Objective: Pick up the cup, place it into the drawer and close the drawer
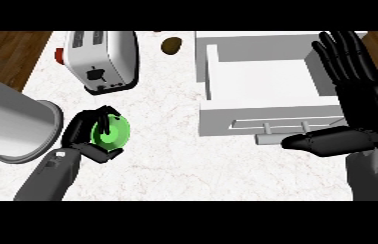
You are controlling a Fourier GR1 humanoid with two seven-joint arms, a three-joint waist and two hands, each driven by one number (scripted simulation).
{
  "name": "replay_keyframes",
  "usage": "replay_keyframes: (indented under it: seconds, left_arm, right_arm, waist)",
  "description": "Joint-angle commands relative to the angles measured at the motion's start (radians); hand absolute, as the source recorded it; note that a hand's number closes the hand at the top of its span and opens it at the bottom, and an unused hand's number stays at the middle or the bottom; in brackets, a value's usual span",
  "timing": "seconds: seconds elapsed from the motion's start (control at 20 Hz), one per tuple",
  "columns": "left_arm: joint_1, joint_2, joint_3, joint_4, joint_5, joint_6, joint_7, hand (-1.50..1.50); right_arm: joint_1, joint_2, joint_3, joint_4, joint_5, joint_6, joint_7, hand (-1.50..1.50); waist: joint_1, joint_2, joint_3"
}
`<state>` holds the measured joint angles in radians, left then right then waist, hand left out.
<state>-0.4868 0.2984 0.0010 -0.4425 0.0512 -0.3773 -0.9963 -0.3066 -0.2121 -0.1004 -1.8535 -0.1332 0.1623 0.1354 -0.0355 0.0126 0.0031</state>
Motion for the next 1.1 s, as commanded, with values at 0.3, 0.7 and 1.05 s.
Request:
replay_keyframes:
  seconds: [0.3,0.7,1.05]
  left_arm:
    - [-0.043,-0.168,0.183,-0.017,0.142,0.244,-0.154,1.50]
    - [-0.189,-0.203,0.112,-0.246,0.125,0.304,0.131,1.50]
    - [-0.283,-0.275,0.040,-0.459,0.107,0.402,0.392,1.50]
  right_arm:
    - [0.047,-0.014,-0.022,-0.022,-0.013,0.018,-0.006,-1.50]
    - [0.098,0.012,-0.020,0.024,0.041,0.008,-0.090,-1.50]
    - [0.050,-0.014,-0.041,0.051,0.024,0.023,-0.072,-1.50]
  waist:
    - [0.018,-0.009,-0.005]
    - [0.040,-0.017,-0.002]
    - [0.039,-0.016,-0.003]
